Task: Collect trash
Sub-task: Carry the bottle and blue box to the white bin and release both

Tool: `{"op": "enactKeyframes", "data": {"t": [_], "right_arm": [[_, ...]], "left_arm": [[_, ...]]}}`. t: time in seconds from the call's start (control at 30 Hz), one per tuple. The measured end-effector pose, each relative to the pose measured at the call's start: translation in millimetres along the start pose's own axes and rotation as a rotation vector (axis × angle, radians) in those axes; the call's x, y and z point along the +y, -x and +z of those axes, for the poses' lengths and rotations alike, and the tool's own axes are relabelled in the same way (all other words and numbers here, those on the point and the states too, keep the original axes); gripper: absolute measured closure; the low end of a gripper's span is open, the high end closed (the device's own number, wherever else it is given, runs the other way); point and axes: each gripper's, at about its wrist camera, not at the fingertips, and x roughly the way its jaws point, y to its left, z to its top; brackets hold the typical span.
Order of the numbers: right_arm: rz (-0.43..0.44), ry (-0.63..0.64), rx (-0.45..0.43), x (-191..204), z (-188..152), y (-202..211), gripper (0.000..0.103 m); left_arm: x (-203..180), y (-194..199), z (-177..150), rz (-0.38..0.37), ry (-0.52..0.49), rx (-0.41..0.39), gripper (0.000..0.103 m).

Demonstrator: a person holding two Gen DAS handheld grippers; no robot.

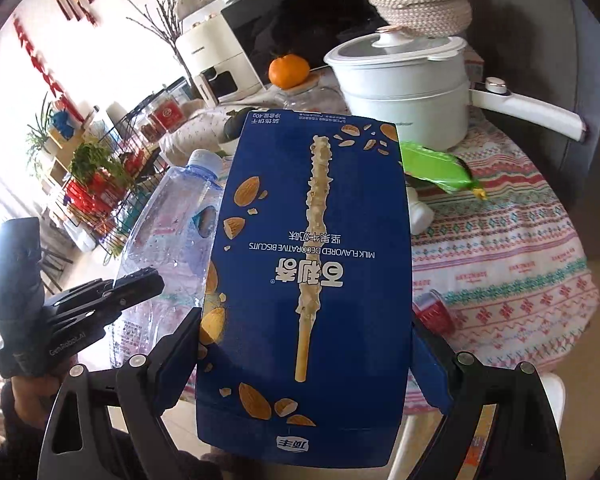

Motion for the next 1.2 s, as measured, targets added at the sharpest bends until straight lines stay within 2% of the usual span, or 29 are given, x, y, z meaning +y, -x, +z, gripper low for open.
{"op": "enactKeyframes", "data": {"t": [0.2,0.37,0.53,0.6,0.73,0.93,1.1,1.17,1.2], "right_arm": [[-0.061,-0.049,-0.05,-44.6,-24.1,55.0,0.01],[-0.106,-0.084,-0.055,-77.0,-47.5,86.3,0.01],[-0.141,-0.147,-0.021,-114.0,-76.0,102.1,0.01],[-0.169,-0.17,0.004,-125.8,-85.7,101.1,0.01],[-0.203,-0.207,0.056,-145.1,-105.2,98.1,0.01],[-0.248,-0.24,0.094,-165.6,-124.4,97.4,0.01],[-0.258,-0.268,0.111,-179.4,-132.0,98.6,0.009],[-0.258,-0.276,0.114,-182.7,-133.3,99.1,0.009],[-0.257,-0.279,0.117,-184.1,-133.8,98.4,0.009]], "left_arm": [[-47.2,-6.0,-10.8,-0.084,-0.111,0.021,0.084],[-92.4,-9.9,-25.1,-0.175,-0.203,0.061,0.084],[-138.7,-32.9,-50.0,-0.296,-0.276,0.191,0.084],[-157.5,-47.1,-63.1,-0.316,-0.306,0.252,0.084],[-185.4,-81.8,-83.1,-0.325,-0.337,0.362,0.084],[-199.1,-140.4,-100.1,-0.271,-0.315,0.474,0.084],[-207.9,-154.3,-104.6,-0.223,-0.348,0.462,0.084],[-211.7,-148.6,-104.0,-0.206,-0.36,0.435,0.076],[-212.9,-144.1,-102.8,-0.207,-0.368,0.421,0.066]]}}
